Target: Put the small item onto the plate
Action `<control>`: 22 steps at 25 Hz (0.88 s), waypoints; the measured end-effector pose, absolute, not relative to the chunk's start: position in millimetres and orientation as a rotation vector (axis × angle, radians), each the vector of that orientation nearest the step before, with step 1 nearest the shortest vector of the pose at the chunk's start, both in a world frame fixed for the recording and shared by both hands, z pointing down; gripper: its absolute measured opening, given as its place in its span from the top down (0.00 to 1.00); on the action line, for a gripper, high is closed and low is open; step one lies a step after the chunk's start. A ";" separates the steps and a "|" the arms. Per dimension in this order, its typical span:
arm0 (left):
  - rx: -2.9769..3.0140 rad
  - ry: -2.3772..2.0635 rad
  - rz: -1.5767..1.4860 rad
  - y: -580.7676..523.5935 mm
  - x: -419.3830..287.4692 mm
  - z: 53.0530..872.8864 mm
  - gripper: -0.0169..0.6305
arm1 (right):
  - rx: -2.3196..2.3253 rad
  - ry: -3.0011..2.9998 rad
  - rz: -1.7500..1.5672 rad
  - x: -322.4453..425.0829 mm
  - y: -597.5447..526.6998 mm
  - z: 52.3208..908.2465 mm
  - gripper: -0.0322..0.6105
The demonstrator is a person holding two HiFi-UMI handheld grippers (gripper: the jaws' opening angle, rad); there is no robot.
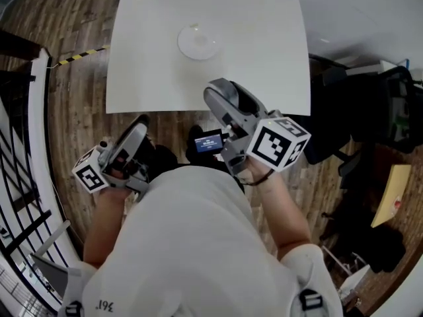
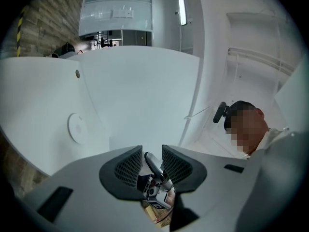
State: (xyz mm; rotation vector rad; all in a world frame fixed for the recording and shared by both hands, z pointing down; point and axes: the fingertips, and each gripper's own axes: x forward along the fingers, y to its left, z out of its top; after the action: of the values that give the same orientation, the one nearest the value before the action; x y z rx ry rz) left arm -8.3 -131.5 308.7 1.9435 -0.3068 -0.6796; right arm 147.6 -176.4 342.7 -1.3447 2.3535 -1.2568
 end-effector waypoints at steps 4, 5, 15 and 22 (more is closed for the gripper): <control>1.937 -0.306 -0.668 -140.6 -13.0 309.4 0.80 | -1.359 2.369 -1.261 142.0 -185.9 347.3 0.45; 1.938 -0.301 -0.665 -143.6 -14.2 308.7 0.80 | -1.373 2.374 -1.255 141.7 -188.4 348.5 0.45; 1.975 -0.252 -0.516 -168.5 -36.0 309.5 0.80 | -1.527 2.332 -1.211 129.4 -210.4 362.1 0.45; 1.976 -0.216 -0.491 -180.7 -42.3 312.4 0.80 | -1.597 2.334 -1.230 125.8 -220.7 376.6 0.45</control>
State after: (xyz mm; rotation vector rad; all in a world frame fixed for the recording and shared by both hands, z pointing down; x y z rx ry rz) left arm -42.3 -180.7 312.4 1.9755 -0.2165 -0.4907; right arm 125.8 -220.7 376.6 -1.5971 2.3338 -1.2303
